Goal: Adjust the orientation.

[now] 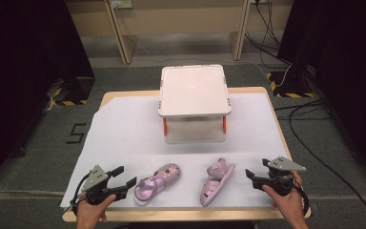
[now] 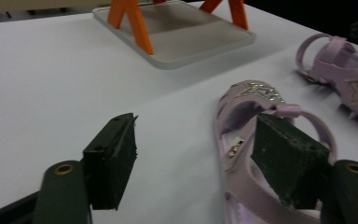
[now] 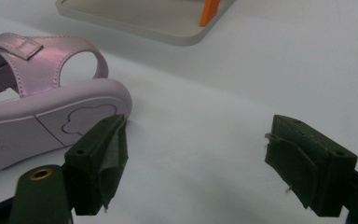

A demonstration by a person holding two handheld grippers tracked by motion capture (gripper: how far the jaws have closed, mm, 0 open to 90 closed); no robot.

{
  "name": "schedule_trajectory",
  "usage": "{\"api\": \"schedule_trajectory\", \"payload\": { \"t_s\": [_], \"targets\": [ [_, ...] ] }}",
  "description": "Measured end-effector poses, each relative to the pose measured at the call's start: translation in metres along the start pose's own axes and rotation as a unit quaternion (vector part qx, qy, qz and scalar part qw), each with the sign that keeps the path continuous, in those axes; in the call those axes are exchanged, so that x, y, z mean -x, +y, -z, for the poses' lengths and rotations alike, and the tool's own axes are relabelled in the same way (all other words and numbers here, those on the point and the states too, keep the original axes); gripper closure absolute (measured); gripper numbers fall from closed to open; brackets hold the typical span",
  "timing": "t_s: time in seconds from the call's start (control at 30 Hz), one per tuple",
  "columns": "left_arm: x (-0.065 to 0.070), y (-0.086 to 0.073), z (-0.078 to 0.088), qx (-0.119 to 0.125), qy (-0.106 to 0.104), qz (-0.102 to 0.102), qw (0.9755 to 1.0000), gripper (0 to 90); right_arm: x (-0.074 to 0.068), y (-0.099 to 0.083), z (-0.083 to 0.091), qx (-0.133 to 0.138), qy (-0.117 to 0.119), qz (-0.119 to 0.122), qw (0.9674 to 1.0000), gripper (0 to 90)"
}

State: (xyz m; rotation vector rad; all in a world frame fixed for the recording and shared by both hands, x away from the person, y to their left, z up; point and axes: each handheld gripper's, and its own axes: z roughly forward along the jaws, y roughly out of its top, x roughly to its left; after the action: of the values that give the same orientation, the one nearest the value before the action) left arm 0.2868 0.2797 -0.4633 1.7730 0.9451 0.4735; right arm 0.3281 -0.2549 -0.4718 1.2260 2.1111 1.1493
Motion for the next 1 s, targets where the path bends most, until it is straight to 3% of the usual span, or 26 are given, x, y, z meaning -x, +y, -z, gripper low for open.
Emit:
{"api": "schedule_trajectory", "payload": {
  "t_s": [0.13,0.4,0.53,0.6,0.8,0.9,1.0],
  "targets": [
    [0.007,0.006,-0.002,0.001,-0.012,-0.032,0.9994,40.5,0.0,-0.001,-0.001,-0.002,-0.001,-0.002,1.0,21.3],
    [0.02,0.013,-0.016,-0.035,-0.039,-0.107,0.9929,62.3,0.001,-0.001,-0.001,-0.004,-0.001,0.002,1.0,22.1],
    [0.025,0.012,-0.021,-0.061,-0.049,-0.123,0.9893,64.5,0.001,-0.001,-0.001,-0.004,0.0,0.0,1.0,22.3],
    [0.027,0.012,-0.024,-0.074,-0.044,-0.134,0.9872,64.8,0.001,-0.001,-0.001,-0.004,0.001,0.001,1.0,22.5],
    [0.029,0.013,-0.042,-0.104,-0.051,-0.154,0.9813,68.1,0.001,-0.001,-0.002,-0.006,0.001,0.002,1.0,22.8],
    [0.029,0.016,-0.046,-0.103,-0.032,-0.153,0.9824,78.1,0.001,-0.001,-0.002,-0.008,0.003,0.0,1.0,22.9],
    [0.028,0.015,-0.046,-0.087,-0.019,-0.118,0.989,81.5,0.001,-0.001,-0.002,-0.006,0.004,0.001,1.0,23.0]
  ]
}}
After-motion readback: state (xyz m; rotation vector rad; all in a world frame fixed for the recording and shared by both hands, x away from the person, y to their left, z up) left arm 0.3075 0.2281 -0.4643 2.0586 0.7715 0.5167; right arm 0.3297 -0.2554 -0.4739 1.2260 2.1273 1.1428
